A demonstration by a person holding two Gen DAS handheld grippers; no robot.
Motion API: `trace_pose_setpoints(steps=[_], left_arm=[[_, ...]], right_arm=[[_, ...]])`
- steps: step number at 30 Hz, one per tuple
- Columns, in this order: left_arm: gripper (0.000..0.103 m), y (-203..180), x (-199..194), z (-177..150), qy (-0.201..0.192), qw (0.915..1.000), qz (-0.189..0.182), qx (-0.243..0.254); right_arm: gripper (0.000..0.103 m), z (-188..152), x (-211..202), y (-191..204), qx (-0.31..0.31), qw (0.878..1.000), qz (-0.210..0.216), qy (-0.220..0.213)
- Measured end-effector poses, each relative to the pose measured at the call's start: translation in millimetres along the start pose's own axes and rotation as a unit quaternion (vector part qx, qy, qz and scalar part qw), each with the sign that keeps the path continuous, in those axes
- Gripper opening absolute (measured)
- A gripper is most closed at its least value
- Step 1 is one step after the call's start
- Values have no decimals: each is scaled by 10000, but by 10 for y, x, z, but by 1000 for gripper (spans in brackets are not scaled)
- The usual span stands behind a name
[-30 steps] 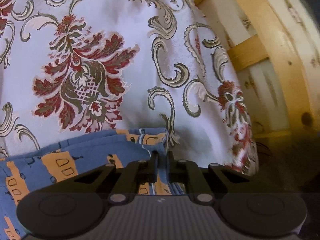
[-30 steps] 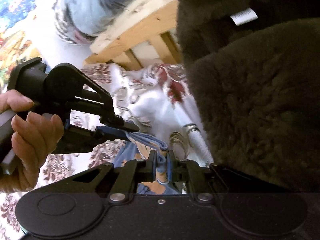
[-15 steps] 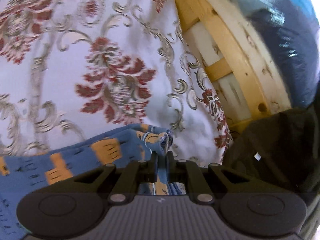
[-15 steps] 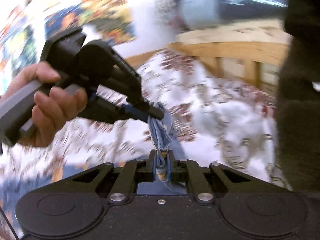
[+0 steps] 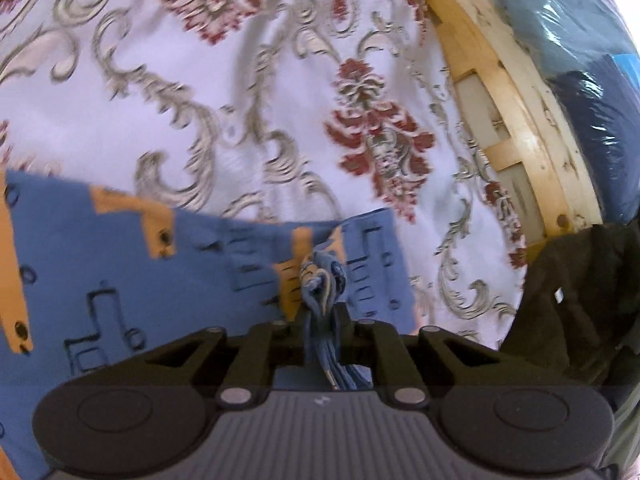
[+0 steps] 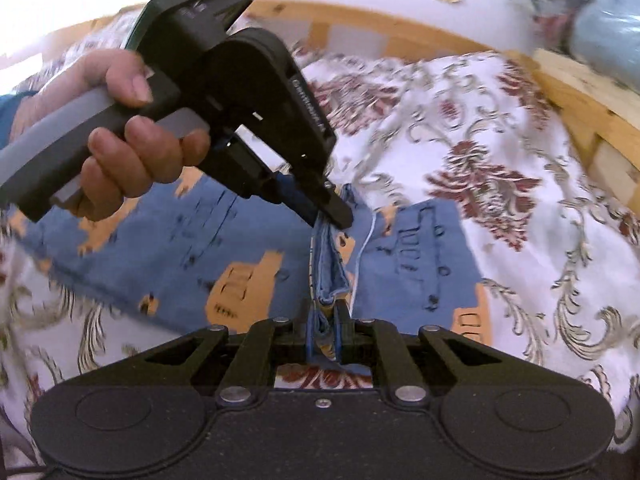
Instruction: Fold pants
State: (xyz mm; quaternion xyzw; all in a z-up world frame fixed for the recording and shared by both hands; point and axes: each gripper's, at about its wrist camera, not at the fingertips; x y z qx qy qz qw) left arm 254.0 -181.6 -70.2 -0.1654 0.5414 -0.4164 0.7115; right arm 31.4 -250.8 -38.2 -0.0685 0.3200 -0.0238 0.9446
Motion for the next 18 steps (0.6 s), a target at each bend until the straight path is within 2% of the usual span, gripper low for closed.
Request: trace_pose_setpoints(steps=[2,3,4,6,9,11,13,14,16,18], left_arm=[[31,90,4,-37,-5,9999,-83,-113],[47,132,-9,-41,-16,9998,-144,-167],[55,163,-30,-45,-66,9996,-189,-211],[56,206,-61,-46,-165,9991,-268,-280],[52,276,-62,-50,-235,9977,-356,-519],[41,302,-33,-54,-232,9975,-275,-616],[25,319,-3,-57,-224,9973,-183,-672],[23,320,6,-59,-230,9973,-153,-675],[18,323,3,-65,-269,9973,-157,-667],[15,324,-4,-66,-264,9972,-139,-690]], right_arm=[[10,0,59,51,-152,9998,1,104],[10,0,91,71,-225,9996,-7,155],[11,-9,110,89,-289,9994,-19,185],[16,-17,143,133,-435,9988,-75,209],[24,-37,161,242,-735,9969,-209,201],[27,-46,177,307,-937,9950,-286,200],[32,-55,189,355,-1085,9933,-362,180],[32,-57,207,371,-1148,9924,-403,177],[31,-68,222,386,-1206,9917,-417,170],[15,-72,219,382,-1210,9918,-381,130]])
Point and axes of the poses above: each gripper's, at about its wrist camera, not at the fingertips, and x roughly the way its jaws point, y to its left, z to its top, and after that the axes turned 8 degrees about -y, right-handed
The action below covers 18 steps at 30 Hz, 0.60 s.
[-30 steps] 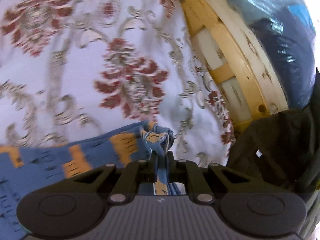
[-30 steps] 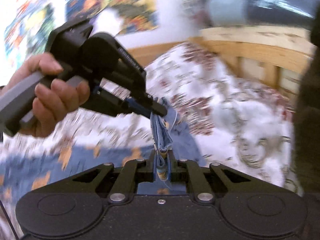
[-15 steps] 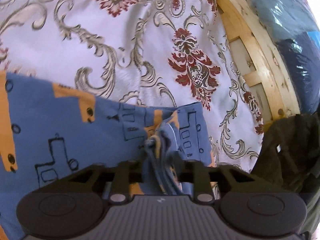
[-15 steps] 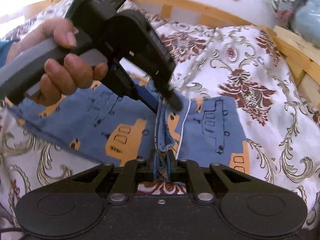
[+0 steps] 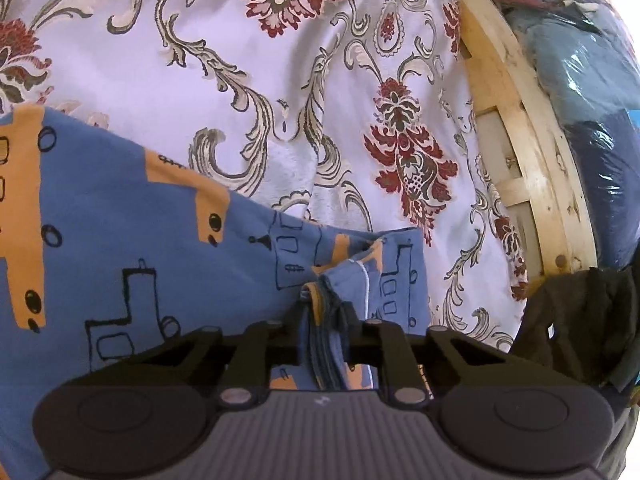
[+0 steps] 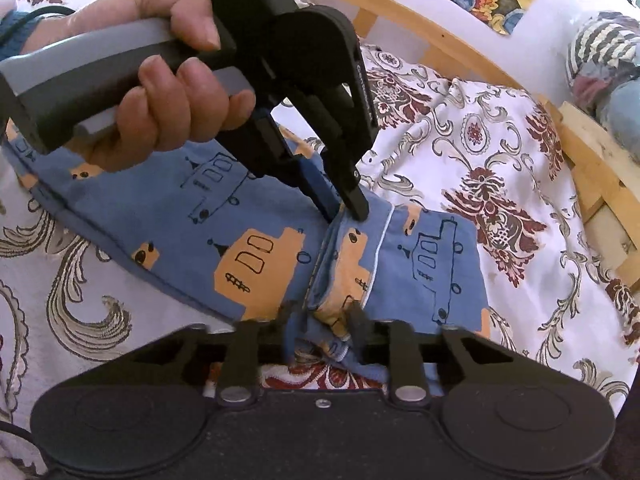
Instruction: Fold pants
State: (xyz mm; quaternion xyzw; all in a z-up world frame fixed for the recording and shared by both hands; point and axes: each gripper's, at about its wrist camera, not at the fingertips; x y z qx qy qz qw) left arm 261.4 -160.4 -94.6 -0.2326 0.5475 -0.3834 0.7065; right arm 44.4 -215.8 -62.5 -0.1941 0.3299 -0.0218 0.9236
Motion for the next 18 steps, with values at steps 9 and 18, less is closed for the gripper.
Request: trace_pose_setpoints(steps=[9,18], left_arm=[[12,46,-54,8,-8,9999,18,-158],[12,66,-350,3,-60,9997,170,-148]], right_arm=[[9,12,-56,12,-71,9998,26,-171],[9,138,-215,70,216,9990,217,-321]])
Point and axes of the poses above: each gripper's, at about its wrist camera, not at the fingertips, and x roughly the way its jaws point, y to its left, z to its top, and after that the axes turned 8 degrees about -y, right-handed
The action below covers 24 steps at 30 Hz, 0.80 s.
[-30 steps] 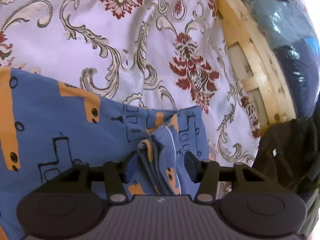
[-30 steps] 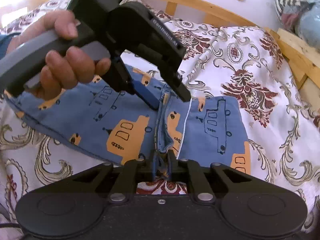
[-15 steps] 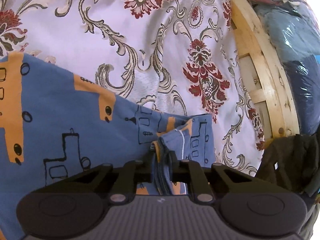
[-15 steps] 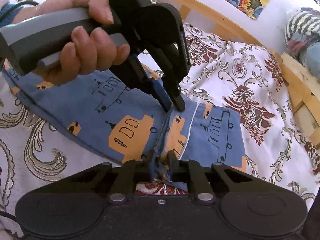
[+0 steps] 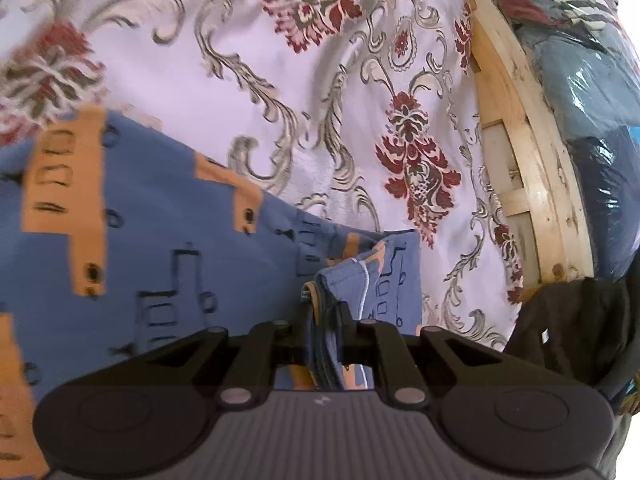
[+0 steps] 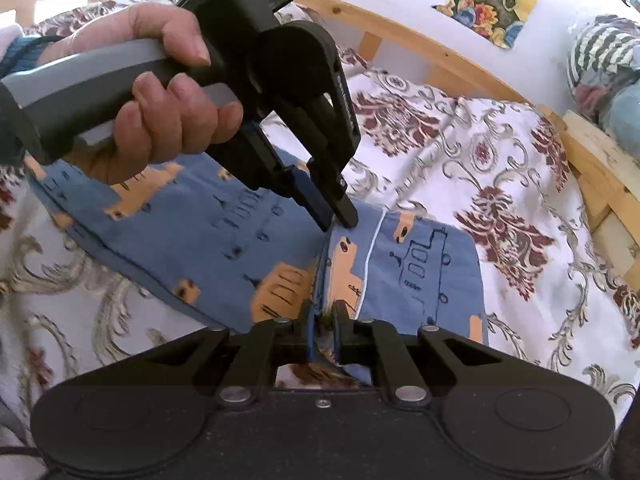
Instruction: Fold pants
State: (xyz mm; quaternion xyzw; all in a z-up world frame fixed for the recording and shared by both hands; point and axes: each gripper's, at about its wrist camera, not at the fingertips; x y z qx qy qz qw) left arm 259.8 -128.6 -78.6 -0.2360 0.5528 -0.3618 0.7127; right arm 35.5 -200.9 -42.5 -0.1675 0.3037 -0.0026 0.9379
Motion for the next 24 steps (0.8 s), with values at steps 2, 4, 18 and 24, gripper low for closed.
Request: trace_pose_setpoints(steps=[2,4,18,24], left_arm=[[12,1,-98,10,-68,9999,57,114],[12,-7,-189,28,-137,9996,115,218],[12,211,-547,36,-130,9960,759,458],[12,352,-688,66,-146,9955,872,327]], right_arm=[[9,55,-18,60,0,10000,61,-60],[9,117,-25,128,-16,9998,145,-107],[9,265,47,432,-45,9969,777,-68],[9,322,75,578,-132,9953,950,-96]])
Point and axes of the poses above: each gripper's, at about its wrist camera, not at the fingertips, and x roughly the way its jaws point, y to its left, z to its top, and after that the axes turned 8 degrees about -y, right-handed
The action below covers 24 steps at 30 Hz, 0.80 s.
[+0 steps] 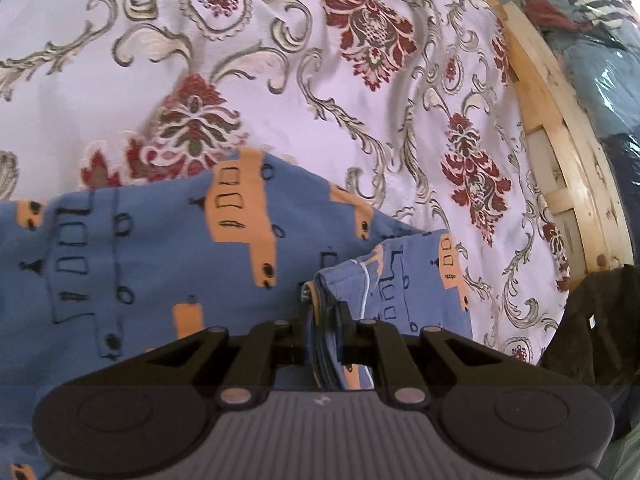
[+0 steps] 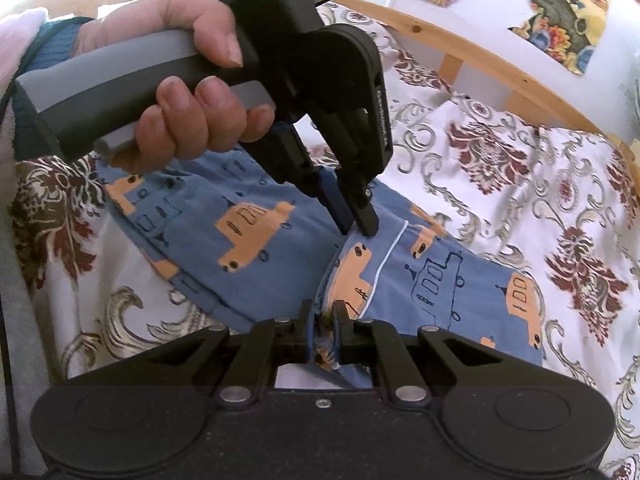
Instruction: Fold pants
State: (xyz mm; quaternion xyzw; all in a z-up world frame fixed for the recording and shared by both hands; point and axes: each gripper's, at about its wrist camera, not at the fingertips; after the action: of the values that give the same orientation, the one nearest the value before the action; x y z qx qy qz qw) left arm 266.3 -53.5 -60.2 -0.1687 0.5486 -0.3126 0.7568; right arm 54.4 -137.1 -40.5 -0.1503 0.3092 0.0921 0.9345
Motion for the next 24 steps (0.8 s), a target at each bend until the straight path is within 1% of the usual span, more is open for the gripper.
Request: trace_pose_setpoints(steps=[4,8,10,11,13,14,15,16,17,18,19,20,21,22,24], left_arm=[[12,55,-25,22,24,9998,177,129],[12,147,20,35,92,9997,220,102],[14,181,49,32,118,9996,223,118],[14,192,47,28,119,9996,225,120],[22,208,3,24,109,9996,254,90],[25,211,-51,13,61,9994,324,86],[33,212,-104,4,-6,9992,397,105],[45,213,-184,-14,-107,9988,464,130],[50,216,-256,-35,-215,9985,488,125],[55,216,-342,-66,-343,9982,475,107],[58,211,-414,-96,-436,9981,437,86],[60,197,-489,-149,-528,9979,371,58],[66,182,-540,-194,-607,9977,308,35],[72,157,-580,-256,-676,9974,265,13],[72,83,-605,-417,-740,9968,300,37]], right_arm=[[8,33,61,71,-20,9999,141,25],[9,28,149,131,-77,9997,216,116],[13,6,183,121,8,9995,286,123],[18,-7,188,102,98,9992,368,90],[27,-23,162,54,261,9983,526,19],[37,-21,127,27,312,9978,588,-20],[50,-22,74,-11,365,9973,626,-79],[56,-26,15,-54,392,9972,621,-156],[64,-37,-51,-99,391,9975,542,-243],[68,-54,-113,-152,375,9981,386,-306],[70,-79,-159,-209,372,9985,216,-334],[76,-113,-201,-288,398,9986,0,-338],[81,-144,-219,-366,445,9983,-191,-323],[81,-179,-230,-445,496,9975,-402,-288],[81,-249,-218,-611,575,9948,-831,-147]])
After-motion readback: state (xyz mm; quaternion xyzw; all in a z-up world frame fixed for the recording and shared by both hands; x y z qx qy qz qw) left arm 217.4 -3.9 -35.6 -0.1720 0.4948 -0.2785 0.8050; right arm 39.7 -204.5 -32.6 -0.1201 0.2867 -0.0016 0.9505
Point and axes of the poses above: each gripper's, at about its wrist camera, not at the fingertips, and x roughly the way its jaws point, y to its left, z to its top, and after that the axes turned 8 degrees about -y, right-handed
